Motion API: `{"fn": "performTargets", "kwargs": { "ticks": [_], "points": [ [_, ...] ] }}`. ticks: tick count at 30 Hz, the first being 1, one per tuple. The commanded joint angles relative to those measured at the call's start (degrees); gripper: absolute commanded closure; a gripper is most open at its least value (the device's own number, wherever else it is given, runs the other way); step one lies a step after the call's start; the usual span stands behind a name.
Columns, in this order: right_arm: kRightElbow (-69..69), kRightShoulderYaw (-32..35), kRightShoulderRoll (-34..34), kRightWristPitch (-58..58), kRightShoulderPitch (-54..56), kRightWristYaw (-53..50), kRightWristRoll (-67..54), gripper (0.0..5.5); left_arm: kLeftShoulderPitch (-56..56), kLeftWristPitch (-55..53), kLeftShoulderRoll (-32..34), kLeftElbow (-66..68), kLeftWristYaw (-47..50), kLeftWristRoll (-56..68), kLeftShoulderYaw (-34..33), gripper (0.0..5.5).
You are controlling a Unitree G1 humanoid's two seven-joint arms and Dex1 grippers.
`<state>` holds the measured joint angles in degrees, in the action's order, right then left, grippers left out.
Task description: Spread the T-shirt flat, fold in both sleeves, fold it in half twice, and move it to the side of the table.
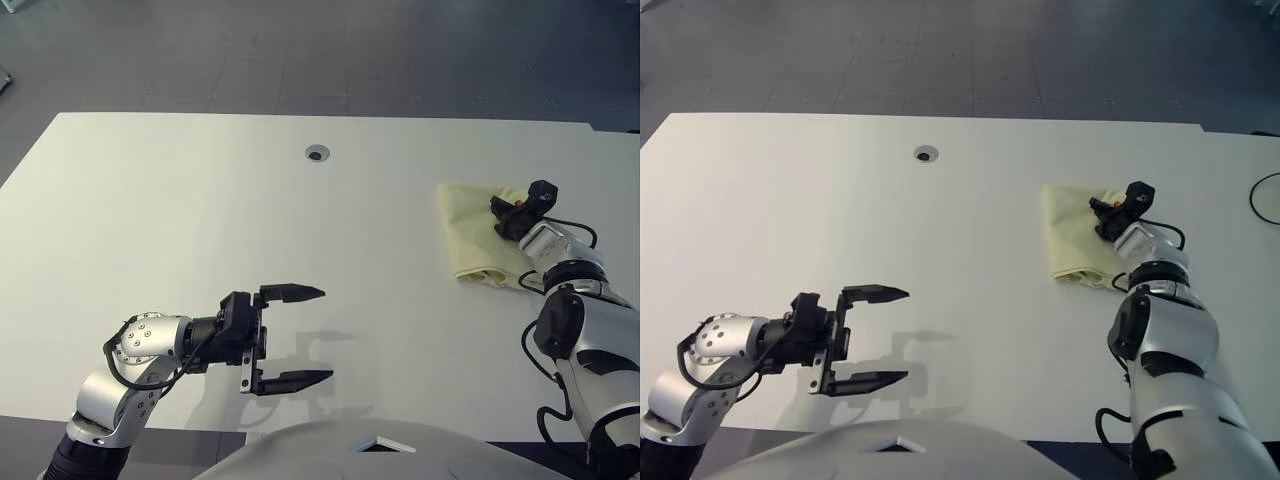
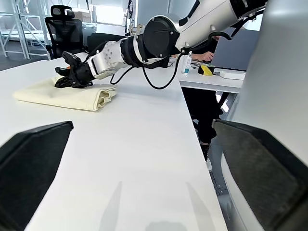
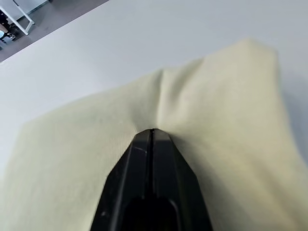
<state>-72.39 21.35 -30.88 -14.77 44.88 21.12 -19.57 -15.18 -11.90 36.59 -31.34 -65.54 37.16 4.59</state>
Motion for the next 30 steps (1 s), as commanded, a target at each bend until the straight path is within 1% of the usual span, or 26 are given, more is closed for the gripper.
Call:
{"fn": "performTargets", "kwargs": {
  "ticks": [1,3,6,8,9,11,13,17,20,24,25,27,30],
  "points": [
    [6.72,0.33,-1.57,-1.32,0.92,3.53,-0.53,5.5,-0.6,2.42,-1.18,-0.13,2.46,-2.94,-0.07,0.1],
    [16.7,0.29,-1.4,-1.85,-0.7,4.15,-1.44,5.5,-0.84,4.06,-1.72,0.21,4.38,-5.59,0.1,0.1],
    [42.71,-0.3,2.07,-5.85,-8.64,1.7,-4.09,5.5,-0.82,6.49,-3.94,1.35,9.47,-10.22,-0.18,0.1],
    [59.9,-2.5,5.45,-6.65,-15.29,-0.74,-4.93,5.5,0.16,7.93,-6.69,2.98,15.89,-15.03,-0.56,0.1],
    [66.96,-4.05,6.98,-6.22,-18.6,-1.89,-4.53,5.3,0.63,8.6,-7.99,3.58,19.08,-17.5,-0.62,0.1],
    [77.26,-6.69,9.88,-4.57,-24.79,-4.46,-2.74,5.08,1.03,9.42,-11.15,3.49,25.03,-21.14,-0.66,0.1],
    [84.53,-9.39,12.73,-3.11,-30.93,-7.12,-0.24,4.73,0.95,10.02,-14.49,2.47,31.2,-25.04,-0.48,0.1],
    [94.63,-18.36,16.8,2.66,-45.05,-10.83,8.94,4.01,0.32,14.77,-21.43,2.29,44.49,-36.38,-0.52,0.1],
    [96.99,-23.76,18.18,6.91,-51.74,-12.71,15.25,3.53,-0.98,17.93,-24.63,3.38,51.63,-42.53,-0.61,0.1],
    [97.3,-27.38,19.95,13.1,-56.96,-13.89,19.78,2.96,-2.45,22.83,-27.28,8.55,57.67,-46.86,0.17,0.1],
    [96.93,-27.98,19.96,14.43,-57.5,-13.91,20.84,2.74,-2.35,24.22,-27.54,9.83,58.53,-47.35,0.26,0.1],
    [95.56,-28.7,20.4,15.96,-58.48,-14.23,22.0,2.5,-1.66,26.08,-27.83,12.11,60.01,-47.96,-0.18,0.1],
    [94.62,-29.28,20.88,18.07,-59.79,-14.45,22.85,1.98,-0.54,27.21,-28.05,13.31,61.82,-48.18,-1.26,0.1]
  ]
}}
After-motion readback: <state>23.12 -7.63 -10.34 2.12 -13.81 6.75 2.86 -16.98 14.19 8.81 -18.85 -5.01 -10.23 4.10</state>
